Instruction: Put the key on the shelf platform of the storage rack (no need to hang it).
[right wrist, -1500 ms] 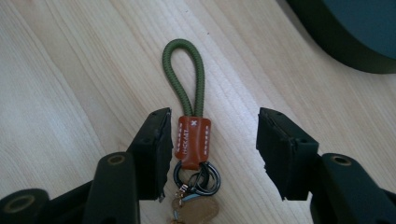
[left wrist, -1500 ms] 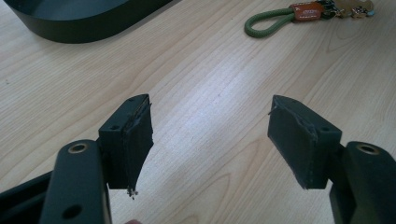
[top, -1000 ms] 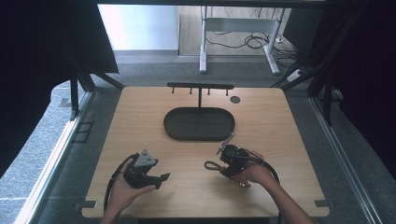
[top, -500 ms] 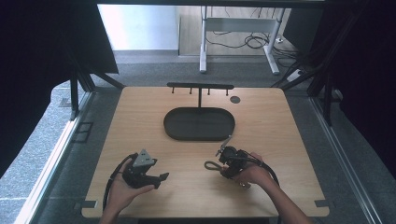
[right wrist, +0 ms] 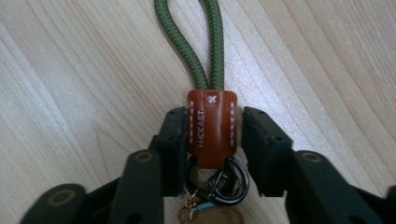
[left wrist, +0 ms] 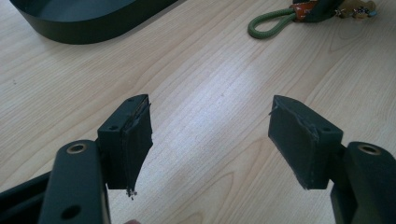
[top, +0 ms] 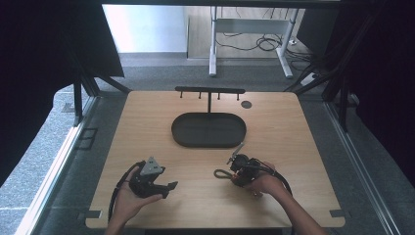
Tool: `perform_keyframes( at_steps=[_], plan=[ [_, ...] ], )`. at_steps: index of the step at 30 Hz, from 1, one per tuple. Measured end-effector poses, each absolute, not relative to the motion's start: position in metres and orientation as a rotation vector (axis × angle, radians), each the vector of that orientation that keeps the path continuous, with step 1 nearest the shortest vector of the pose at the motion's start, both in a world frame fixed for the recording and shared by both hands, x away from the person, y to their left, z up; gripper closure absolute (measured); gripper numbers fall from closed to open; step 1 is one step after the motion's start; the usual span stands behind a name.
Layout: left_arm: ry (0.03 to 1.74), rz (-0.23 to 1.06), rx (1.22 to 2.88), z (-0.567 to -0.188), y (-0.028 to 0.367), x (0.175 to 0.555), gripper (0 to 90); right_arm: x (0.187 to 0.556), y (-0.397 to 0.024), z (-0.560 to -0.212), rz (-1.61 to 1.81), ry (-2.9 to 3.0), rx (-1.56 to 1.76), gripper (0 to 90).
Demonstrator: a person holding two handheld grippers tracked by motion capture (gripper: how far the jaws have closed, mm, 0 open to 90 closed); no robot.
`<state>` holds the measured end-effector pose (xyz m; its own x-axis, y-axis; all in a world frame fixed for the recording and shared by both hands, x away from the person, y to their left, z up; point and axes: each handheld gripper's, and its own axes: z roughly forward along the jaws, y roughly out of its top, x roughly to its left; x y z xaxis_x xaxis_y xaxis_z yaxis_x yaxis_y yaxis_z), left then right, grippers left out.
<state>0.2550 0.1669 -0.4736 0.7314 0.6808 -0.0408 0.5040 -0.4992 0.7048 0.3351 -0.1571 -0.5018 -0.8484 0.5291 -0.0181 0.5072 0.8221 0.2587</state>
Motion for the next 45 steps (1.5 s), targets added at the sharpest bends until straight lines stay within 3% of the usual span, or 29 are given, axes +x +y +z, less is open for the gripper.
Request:
perform_keyframes(
  at_steps=[13, 45],
  plan=[
    [0.877, 0.289, 2.183, -0.471, 0.169, 0.254, 30.9, 0.338, -0.161, -0.497, 0.38, 2.944, 0.837, 66.9],
    [0.89, 0.296, 2.183, -0.472, 0.169, 0.255, 30.9, 0.339, -0.189, -0.425, 0.547, 2.833, 0.875, 67.2]
  ],
)
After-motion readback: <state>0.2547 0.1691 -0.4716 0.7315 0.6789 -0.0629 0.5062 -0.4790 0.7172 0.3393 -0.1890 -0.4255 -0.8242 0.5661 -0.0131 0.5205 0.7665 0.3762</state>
